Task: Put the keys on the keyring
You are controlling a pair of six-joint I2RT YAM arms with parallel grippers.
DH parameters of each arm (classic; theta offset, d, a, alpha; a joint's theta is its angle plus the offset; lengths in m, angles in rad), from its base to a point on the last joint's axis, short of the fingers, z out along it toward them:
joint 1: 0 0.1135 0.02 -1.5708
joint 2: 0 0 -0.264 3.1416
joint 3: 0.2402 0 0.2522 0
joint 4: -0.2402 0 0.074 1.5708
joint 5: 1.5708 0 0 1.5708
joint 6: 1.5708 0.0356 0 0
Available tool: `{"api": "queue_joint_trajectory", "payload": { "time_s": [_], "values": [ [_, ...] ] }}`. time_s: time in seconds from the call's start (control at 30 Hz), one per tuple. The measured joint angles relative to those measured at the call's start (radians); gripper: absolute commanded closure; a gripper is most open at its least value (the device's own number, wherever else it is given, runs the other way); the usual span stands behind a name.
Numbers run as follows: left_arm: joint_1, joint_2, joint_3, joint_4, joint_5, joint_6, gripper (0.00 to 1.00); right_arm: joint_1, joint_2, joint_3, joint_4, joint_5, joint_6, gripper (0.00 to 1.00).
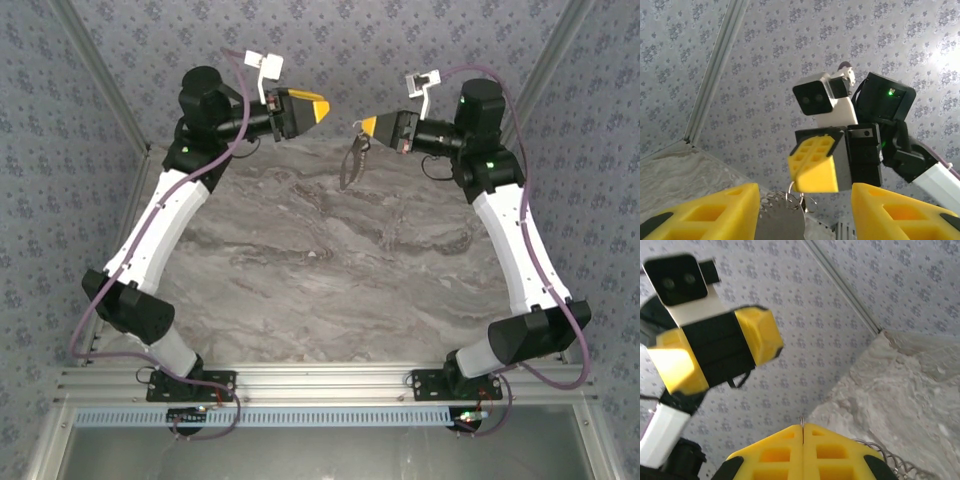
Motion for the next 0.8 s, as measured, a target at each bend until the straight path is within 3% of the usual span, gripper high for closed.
{"api": "queue_joint_trajectory", "payload": {
  "time_s": [0.13, 0.3, 0.57, 0.8],
  "values": [
    [0.000, 0.003, 0.077, -0.146, 0.025, 0.092, 0.49, 0.005, 0.000, 0.068, -0.195, 0.008, -0.148, 1.00],
    [-0.014, 0.020, 0.135, -0.268, 0.067, 0.174, 0.56, 0.019, 0.000, 0.124, -0.357, 0.019, -0.274, 1.00],
    [-0.073, 0.101, 0.166, -0.416, 0.112, 0.246, 0.64, 0.046, 0.004, 0.130, -0.431, 0.019, -0.332, 1.00],
    [-0.085, 0.114, 0.166, -0.442, 0.124, 0.259, 0.67, 0.050, 0.005, 0.130, -0.432, 0.019, -0.335, 1.00]
  ]
}}
